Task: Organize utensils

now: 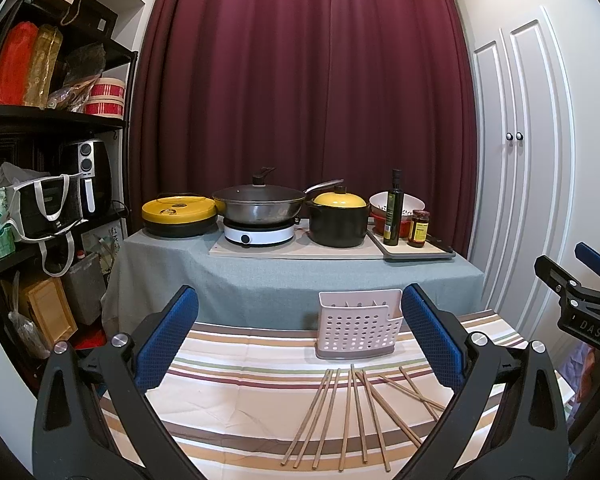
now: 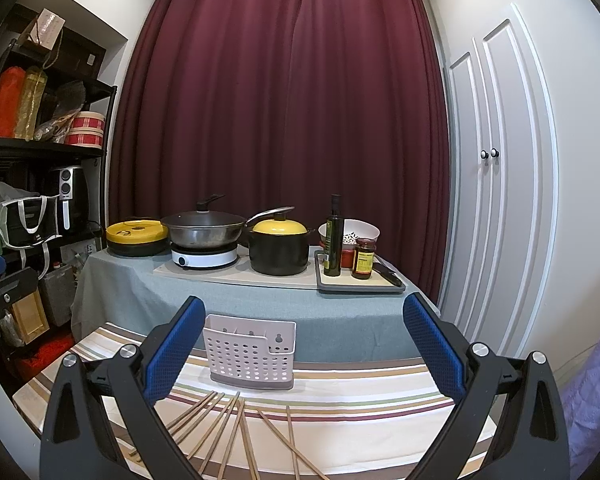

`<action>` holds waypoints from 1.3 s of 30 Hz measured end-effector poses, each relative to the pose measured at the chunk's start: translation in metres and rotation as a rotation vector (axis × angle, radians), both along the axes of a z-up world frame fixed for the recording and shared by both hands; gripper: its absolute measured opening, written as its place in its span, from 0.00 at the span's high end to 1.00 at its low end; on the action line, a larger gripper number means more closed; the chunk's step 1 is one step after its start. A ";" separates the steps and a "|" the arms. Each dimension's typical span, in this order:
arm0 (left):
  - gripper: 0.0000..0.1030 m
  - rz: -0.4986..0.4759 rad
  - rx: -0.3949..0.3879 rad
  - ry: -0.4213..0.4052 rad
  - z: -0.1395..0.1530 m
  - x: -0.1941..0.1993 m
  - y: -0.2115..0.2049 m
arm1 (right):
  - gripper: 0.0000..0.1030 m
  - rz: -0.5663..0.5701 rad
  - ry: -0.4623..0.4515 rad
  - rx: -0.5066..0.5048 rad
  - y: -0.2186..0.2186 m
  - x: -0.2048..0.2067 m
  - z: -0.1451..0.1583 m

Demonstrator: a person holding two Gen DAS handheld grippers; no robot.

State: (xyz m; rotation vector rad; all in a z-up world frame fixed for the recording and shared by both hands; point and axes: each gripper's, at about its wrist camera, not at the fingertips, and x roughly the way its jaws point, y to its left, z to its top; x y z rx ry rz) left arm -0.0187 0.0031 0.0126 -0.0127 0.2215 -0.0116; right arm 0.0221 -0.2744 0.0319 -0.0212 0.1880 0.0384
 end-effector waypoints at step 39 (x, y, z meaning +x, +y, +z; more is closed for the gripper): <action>0.04 -0.003 -0.006 0.015 -0.005 0.002 -0.005 | 0.06 -0.001 0.008 0.000 0.006 0.000 -0.010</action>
